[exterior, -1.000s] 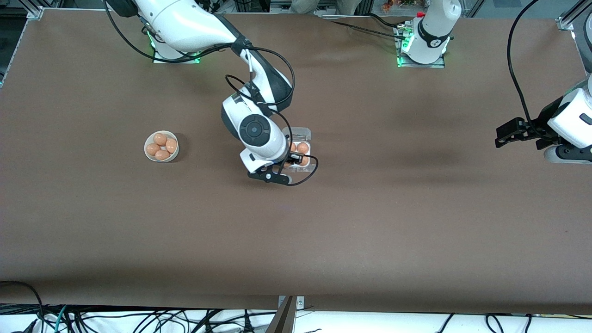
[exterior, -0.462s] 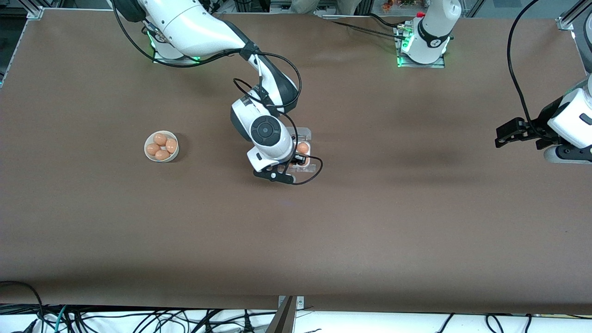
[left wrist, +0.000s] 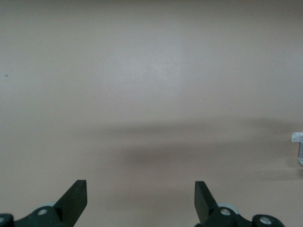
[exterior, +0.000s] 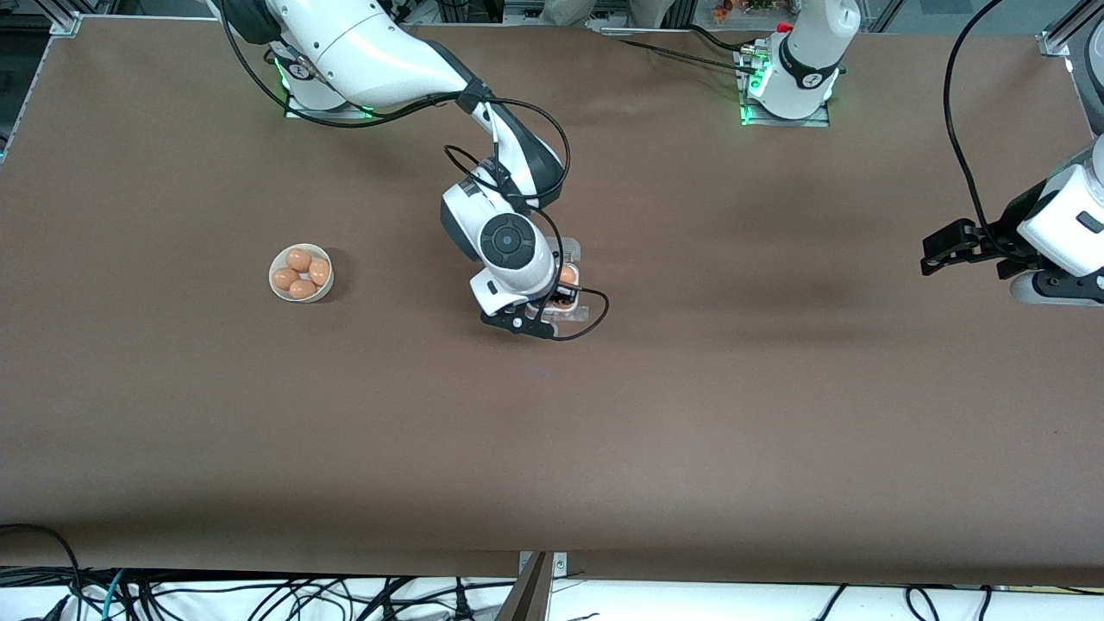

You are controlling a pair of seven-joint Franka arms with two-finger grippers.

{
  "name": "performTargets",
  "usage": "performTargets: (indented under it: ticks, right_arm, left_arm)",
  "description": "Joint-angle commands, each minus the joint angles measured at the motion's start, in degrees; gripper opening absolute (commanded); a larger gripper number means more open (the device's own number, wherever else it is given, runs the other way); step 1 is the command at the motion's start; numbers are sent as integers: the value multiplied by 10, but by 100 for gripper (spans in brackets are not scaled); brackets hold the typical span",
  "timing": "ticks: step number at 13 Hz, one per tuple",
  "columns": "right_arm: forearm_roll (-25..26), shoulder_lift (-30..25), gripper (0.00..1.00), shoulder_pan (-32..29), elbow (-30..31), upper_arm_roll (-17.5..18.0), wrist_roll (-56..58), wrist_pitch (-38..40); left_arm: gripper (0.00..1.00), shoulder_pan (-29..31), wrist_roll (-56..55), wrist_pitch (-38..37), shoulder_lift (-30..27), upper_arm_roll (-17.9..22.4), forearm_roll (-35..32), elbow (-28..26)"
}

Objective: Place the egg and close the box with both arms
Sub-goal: 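Raise the right gripper away while the left gripper reaches the carton lid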

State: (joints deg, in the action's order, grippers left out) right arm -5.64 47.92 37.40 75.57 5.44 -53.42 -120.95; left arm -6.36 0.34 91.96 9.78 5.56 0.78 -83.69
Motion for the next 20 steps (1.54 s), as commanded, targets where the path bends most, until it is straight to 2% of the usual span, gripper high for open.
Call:
performTargets:
  ticks: [1,3,5,8,10,11,12,13,15,16,18,20]
  right_arm:
    - [9,3,100,5,-10,-3,-19,-2]
    - [9,2,100,5,-10,-3,-19,0]
    - [9,-5,100,0,-10,-5,-14,4]
    - [14,-47,100,0,-10,-33,4,60]
    - [4,-90,100,-3,-10,-66,60,136]
    - [0,-112,100,-8,-9,-82,89,164]
    - [-1,-134,100,-20,-4,-87,116,196]
    - [-1,-156,100,-42,5,-88,147,220]
    - [-5,-216,100,-84,52,-91,217,250]
    - [-5,-249,100,-94,82,-104,253,256]
    - [-7,-307,100,-94,141,-164,337,271]
    - [-8,-345,100,-94,170,-225,413,301]
  left_arm:
    - [100,-2,5,-7,7,0,9,14]
    - [100,-3,6,-7,7,-2,10,14]
    - [100,-9,4,-10,7,-4,39,14]
    - [100,-29,-38,-39,7,-25,76,12]
    - [83,-56,-79,-64,16,-49,77,9]
    - [68,-74,-116,-79,21,-61,77,9]
    - [43,-93,-171,-91,23,-69,83,8]
    - [24,-117,-229,-93,26,-71,97,8]
    - [4,-166,-312,-93,51,-71,128,12]
    - [0,-187,-330,-93,64,-71,151,11]
    - [0,-220,-349,-90,102,-71,203,13]
    - [0,-246,-350,-88,142,-71,243,14]
